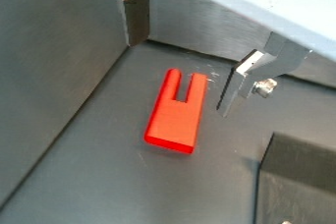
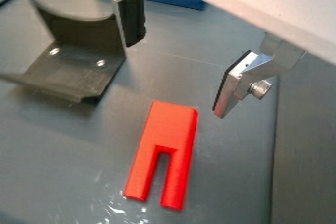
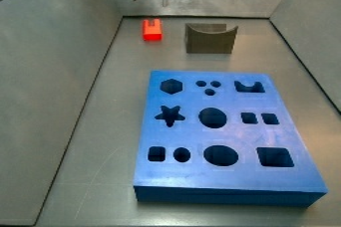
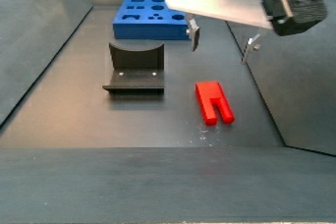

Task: Pick up the square-circle object. Move up. Rotate the square-circle object. Place the square-circle object on the fixture. Regrasp the square-circle object. Move to above the board. Insert the square-circle object.
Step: Rotate the square-circle object.

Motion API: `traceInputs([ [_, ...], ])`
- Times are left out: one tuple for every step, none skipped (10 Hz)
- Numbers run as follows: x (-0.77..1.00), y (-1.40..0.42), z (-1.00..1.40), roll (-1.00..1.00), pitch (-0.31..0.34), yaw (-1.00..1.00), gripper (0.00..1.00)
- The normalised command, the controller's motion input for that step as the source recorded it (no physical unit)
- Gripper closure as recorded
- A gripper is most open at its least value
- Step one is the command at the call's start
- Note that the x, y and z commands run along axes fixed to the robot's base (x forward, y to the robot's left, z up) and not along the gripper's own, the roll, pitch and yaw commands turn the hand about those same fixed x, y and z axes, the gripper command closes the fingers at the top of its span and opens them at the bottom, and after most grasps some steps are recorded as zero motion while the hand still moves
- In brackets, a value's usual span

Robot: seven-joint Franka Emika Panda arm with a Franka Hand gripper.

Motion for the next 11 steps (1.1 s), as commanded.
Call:
traceInputs([
  [0.04,0.0,-0.03,0.01,-0.037,1.0,0.0],
  [0.04,0.0,-0.03,0.01,-0.043,1.0,0.0],
  [0.04,0.0,-0.03,0.01,-0.053,1.0,0.0],
  [0.04,0.0,-0.03,0.01,-0.06,0.89,0.0],
  [0.04,0.0,-0.03,0.01,-0.059,0.48,0.0],
  [0.03,0.0,-0.03,0.01,-0.058,0.35,0.0],
  [0.0,0.0,-1.0,0.0,0.0,0.0,0.0],
  [0.01,0.0,-1.0,0.0,-0.011,-0.06,0.0],
  [0.02,0.0,-1.0,0.0,-0.024,-0.06,0.0],
  [0.02,0.0,-1.0,0.0,-0.029,-0.05,0.0],
  [0.03,0.01,-1.0,0.0,-0.028,-0.04,0.0],
])
